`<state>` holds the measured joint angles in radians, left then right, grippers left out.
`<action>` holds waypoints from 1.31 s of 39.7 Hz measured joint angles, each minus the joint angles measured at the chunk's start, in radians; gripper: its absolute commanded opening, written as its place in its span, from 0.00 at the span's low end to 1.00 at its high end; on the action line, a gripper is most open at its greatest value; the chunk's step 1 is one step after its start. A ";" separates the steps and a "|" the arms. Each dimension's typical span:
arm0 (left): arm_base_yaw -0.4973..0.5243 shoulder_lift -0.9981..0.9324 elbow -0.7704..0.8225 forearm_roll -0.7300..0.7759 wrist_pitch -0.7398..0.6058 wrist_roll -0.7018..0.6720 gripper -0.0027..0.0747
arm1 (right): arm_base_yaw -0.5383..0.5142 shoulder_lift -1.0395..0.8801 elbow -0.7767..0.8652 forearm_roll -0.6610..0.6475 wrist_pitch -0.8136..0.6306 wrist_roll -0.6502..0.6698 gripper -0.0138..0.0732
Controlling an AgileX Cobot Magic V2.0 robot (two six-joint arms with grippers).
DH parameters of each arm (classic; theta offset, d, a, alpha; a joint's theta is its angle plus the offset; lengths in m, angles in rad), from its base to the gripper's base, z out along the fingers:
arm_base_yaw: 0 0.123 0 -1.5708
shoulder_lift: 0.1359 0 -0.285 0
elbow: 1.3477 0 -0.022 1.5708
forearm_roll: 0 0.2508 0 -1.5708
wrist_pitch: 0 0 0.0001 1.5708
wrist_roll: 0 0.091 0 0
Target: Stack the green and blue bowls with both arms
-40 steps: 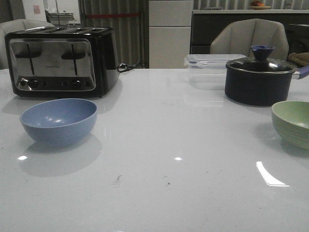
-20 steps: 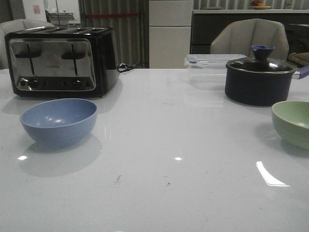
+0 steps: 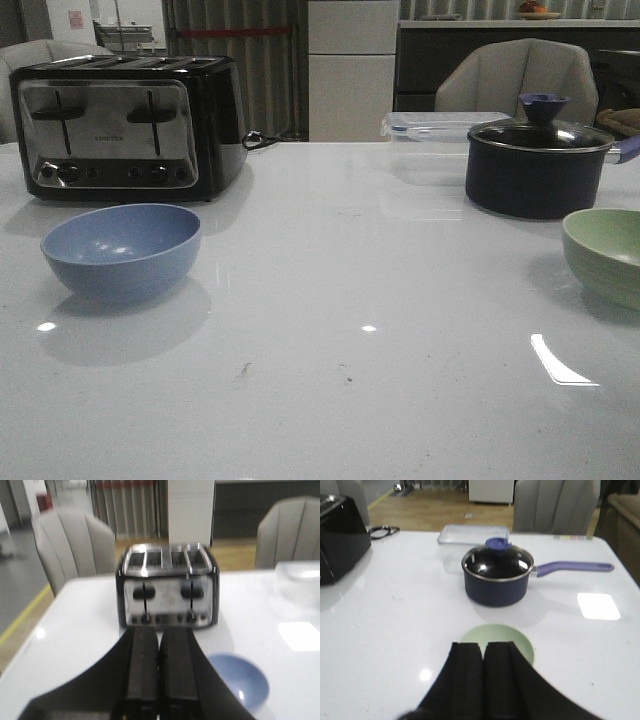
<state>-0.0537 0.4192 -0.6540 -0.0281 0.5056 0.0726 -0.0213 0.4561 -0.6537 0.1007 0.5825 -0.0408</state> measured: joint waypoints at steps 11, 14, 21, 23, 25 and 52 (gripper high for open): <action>0.000 0.141 0.000 0.000 0.083 0.000 0.16 | 0.000 0.186 0.000 0.000 0.026 0.000 0.22; 0.000 0.175 0.000 0.000 0.083 0.000 0.16 | 0.000 0.232 0.000 0.000 0.030 0.000 0.22; 0.000 0.245 0.000 0.000 0.085 0.000 0.17 | 0.000 0.326 0.000 0.000 0.041 0.000 0.24; 0.000 0.263 0.000 0.002 0.085 0.000 0.18 | 0.000 0.352 0.000 -0.002 0.046 0.000 0.28; 0.000 0.277 0.000 0.010 0.085 0.000 0.24 | 0.000 0.378 0.000 -0.004 0.056 0.000 0.38; 0.000 0.361 0.000 0.018 0.085 0.000 0.65 | -0.161 0.908 -0.311 -0.008 0.157 0.000 0.77</action>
<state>-0.0537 0.7806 -0.6540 -0.0099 0.5906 0.0726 -0.1820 1.3638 -0.9648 0.0924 0.7396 -0.0408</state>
